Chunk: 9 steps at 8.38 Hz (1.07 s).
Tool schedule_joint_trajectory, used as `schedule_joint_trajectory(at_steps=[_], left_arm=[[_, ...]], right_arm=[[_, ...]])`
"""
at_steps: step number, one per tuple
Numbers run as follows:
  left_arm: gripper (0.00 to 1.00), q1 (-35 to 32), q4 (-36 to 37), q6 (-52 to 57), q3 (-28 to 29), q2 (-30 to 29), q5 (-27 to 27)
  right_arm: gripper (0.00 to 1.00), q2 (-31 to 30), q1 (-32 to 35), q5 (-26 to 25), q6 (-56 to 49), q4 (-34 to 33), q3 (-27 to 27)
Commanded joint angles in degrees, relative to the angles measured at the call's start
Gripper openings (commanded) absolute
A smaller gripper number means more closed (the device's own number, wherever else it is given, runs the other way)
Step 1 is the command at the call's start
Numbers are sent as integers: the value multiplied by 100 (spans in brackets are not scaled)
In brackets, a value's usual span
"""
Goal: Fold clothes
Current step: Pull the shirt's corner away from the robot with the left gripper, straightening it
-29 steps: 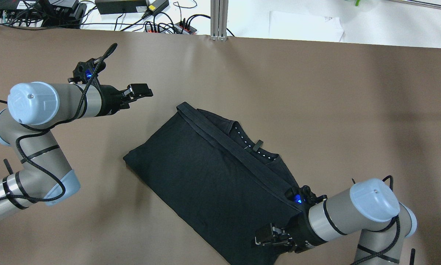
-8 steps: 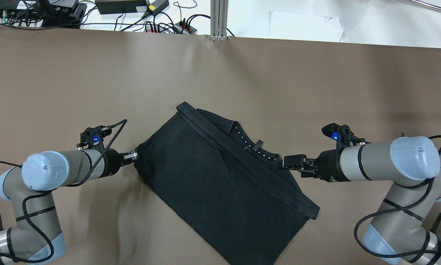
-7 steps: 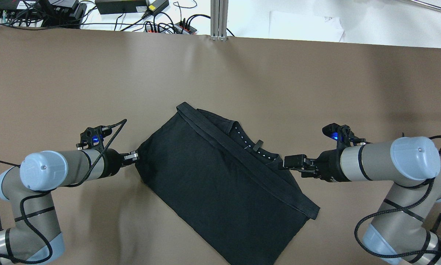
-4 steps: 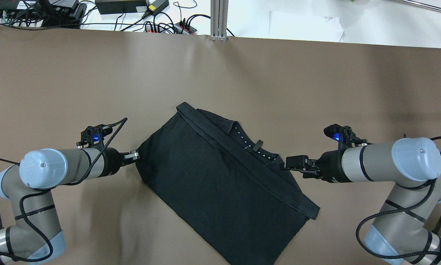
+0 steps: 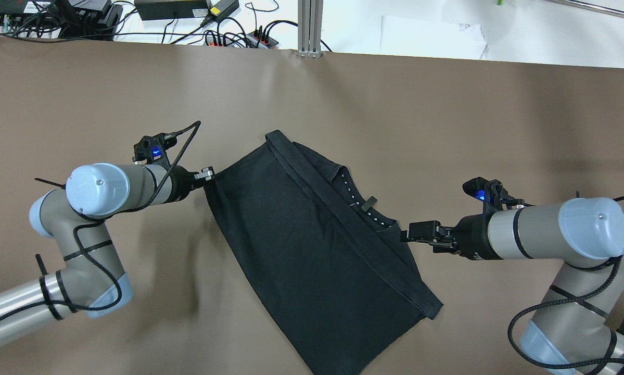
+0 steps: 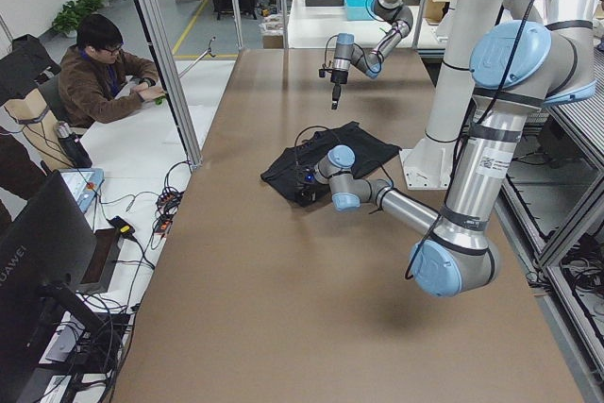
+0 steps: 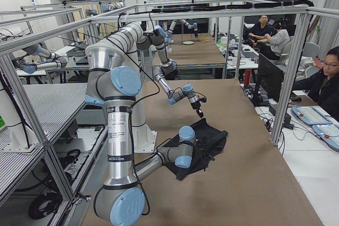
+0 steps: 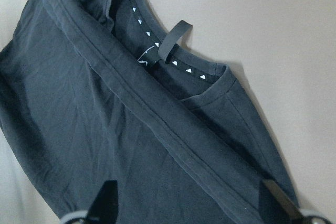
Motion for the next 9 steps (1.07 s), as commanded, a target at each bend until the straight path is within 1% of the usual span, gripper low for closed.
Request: schedule_joint_trajectory(at_steps=[1,2,5,7,9], left_arm=[[0,-343,-24,170,906,-655,3],[0,-405,-33,180,1231,-909,20],[0,-607,-50,267,2671,-2278,46],[0,-791,-59,302,3227,-2790,108],[0,-819,-94,522,3824,-3361,108]], right_arm=[[94,-55,-3,-75,-5,3,10],[94,-55,-3,-75,-5,12,10],[94,-55,-12,-75,-5,3,10],[94,-55,-29,-75,4,3,10],[94,-55,-29,-83,4,-6,10]])
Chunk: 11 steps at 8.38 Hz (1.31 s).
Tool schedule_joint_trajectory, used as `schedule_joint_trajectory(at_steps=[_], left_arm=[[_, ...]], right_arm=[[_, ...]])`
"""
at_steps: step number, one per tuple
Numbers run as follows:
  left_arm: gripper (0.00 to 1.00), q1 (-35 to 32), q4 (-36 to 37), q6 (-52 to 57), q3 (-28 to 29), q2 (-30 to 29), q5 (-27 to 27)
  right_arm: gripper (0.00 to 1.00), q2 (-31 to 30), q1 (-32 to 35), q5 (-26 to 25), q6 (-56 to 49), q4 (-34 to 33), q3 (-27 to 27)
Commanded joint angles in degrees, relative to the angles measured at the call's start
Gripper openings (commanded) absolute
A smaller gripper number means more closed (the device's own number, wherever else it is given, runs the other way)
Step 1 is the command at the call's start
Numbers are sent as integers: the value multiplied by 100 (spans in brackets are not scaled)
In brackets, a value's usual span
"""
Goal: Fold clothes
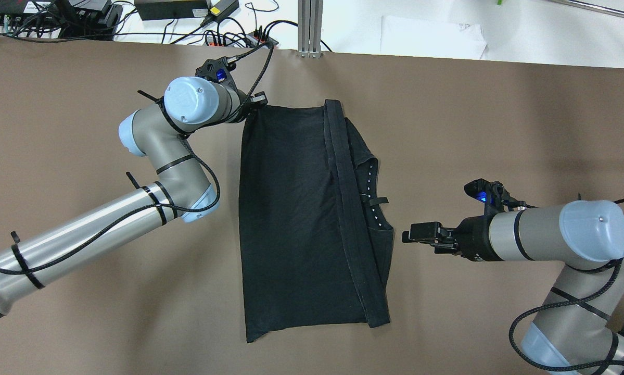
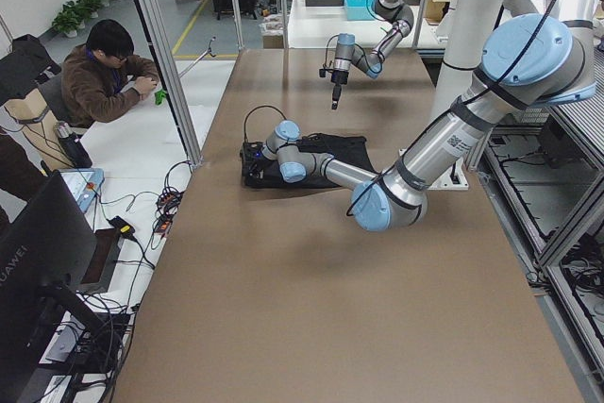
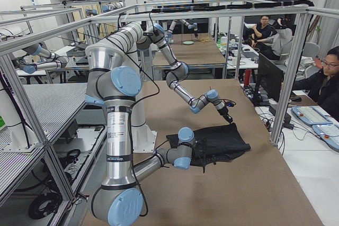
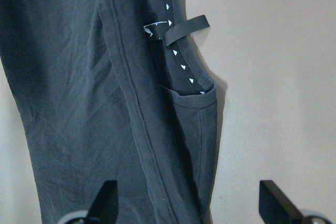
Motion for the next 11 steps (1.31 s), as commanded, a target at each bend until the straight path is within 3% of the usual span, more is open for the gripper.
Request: schedule_joint_trajectory(at_steps=[1,3,4,5,9,10,11], left_arm=[[0,-81,-104,150,697,-596,18],[0,-46,-113,447,908,-578,534],[84,-46,-113,492,953,-561,571],[100,-46,-105,571,953,-561,719],[100,-133,-105,834,875,-561,678],[100,-238,-105,1018,718,-552,364],[100,-439,-87,1107,298,-317,-257]], right_arm=[[94,0,-4,-5,2,-9,0],[94,9,-13,-75,-7,-9,9],[94,17,-13,-75,-42,0,9],[94,52,-22,-75,-77,0,18],[94,158,-39,-338,-103,-113,-17],[94,567,-22,-348,-208,-723,-18],[94,1241,-22,-452,-522,-1817,9]])
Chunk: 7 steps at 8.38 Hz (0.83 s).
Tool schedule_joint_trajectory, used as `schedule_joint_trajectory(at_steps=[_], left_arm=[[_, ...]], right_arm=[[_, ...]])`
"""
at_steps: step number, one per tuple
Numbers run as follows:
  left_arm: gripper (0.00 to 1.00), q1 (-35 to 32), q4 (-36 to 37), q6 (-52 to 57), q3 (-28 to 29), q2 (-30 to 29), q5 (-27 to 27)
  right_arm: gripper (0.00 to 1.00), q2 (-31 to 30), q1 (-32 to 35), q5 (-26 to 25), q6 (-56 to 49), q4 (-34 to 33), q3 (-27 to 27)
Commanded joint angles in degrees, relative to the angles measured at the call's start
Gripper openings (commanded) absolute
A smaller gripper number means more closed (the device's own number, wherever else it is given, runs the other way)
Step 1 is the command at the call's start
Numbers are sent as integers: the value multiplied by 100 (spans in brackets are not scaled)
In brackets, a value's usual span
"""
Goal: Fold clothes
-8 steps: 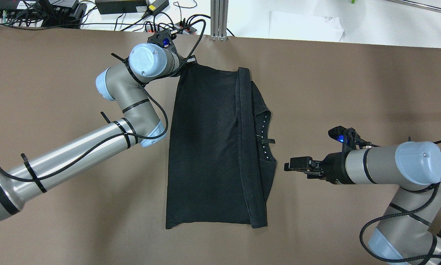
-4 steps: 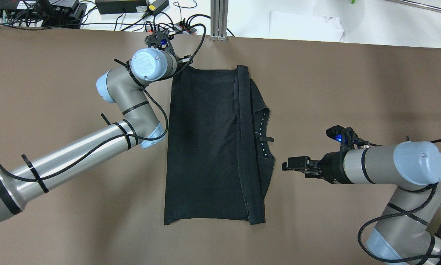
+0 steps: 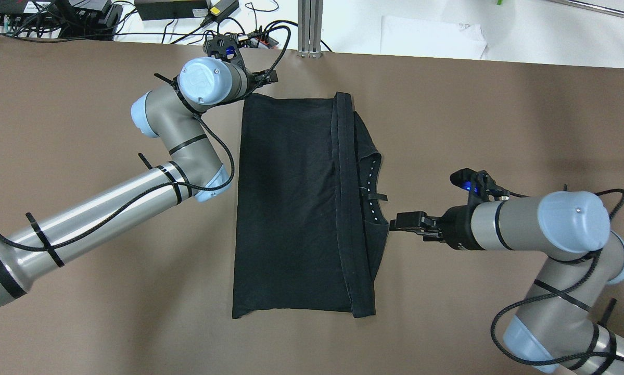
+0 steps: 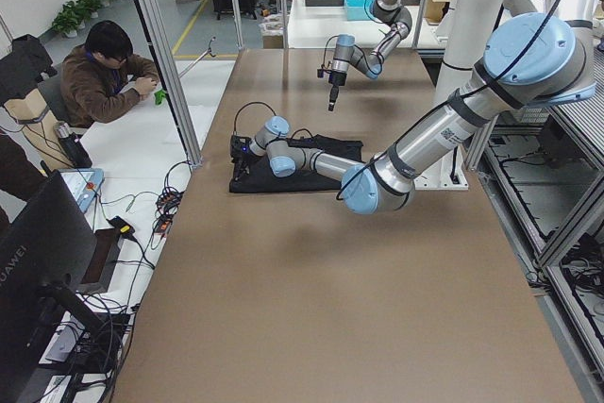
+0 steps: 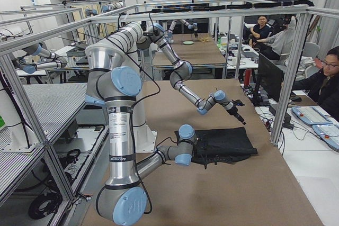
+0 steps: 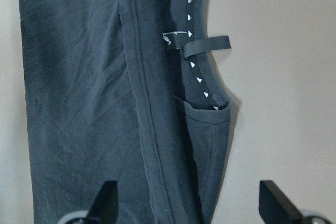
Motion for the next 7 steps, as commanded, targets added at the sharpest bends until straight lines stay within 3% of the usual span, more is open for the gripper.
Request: schedule_joint_trajectory(at_steps=[1,4,7], left_arm=[[100,-372,25,335,-1038,656,-1199],[100,-645,25,818,-2349,1825,-1879],[100,-681,-10,960,-2976,2452,-2013]], right_arm=[[94,1467,-6,-360,-656,-2448,37],[94,2490,-506,-1387,-1332,-3931,-129],[94,3123,-587,-1777,-1774,-4111,-1163]])
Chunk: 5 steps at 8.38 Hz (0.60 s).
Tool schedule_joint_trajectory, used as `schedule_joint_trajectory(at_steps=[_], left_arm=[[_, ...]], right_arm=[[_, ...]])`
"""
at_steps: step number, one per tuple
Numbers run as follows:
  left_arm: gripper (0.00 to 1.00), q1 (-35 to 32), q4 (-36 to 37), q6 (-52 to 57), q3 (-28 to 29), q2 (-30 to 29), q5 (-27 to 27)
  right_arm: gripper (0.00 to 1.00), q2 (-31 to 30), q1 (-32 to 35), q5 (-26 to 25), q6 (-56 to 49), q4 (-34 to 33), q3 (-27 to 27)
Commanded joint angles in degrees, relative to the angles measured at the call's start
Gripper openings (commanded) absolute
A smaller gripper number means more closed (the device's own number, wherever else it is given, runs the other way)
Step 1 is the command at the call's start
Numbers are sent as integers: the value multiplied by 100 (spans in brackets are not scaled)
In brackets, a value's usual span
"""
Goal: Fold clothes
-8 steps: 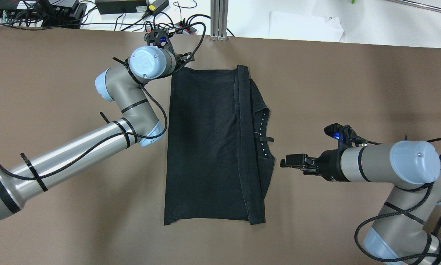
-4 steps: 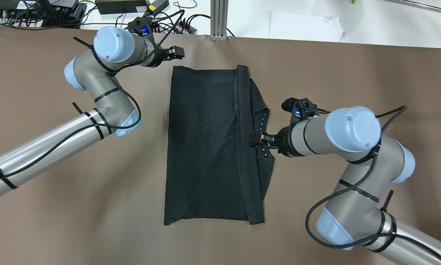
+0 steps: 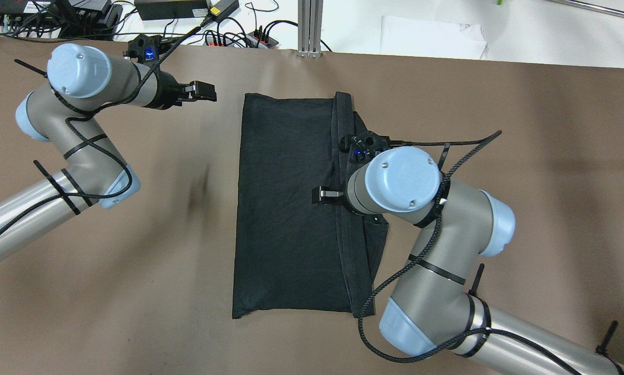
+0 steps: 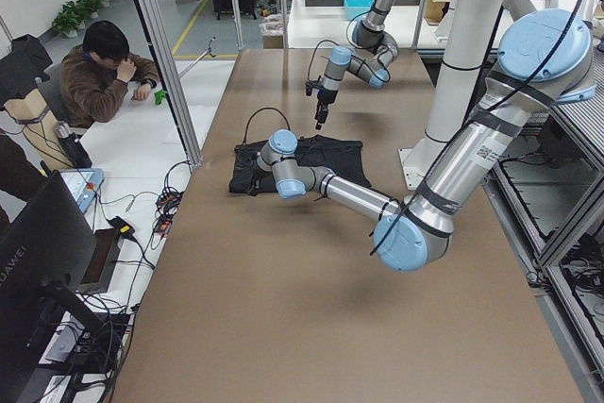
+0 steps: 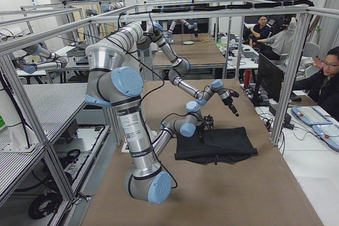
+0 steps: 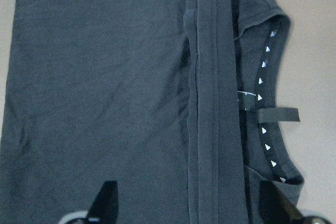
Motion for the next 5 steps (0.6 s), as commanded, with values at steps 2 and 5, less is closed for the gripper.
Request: schedule_joint_trajectory(at_steps=[2,5], left_arm=[[100,-25,-34,70,-329,353,-20],[100,-17,-34,17,-320,397,-2]], right_arm=[[94,808,-48,-477,-283,-116,-1322],[94,913,39,-583,-424,-98,-2008]])
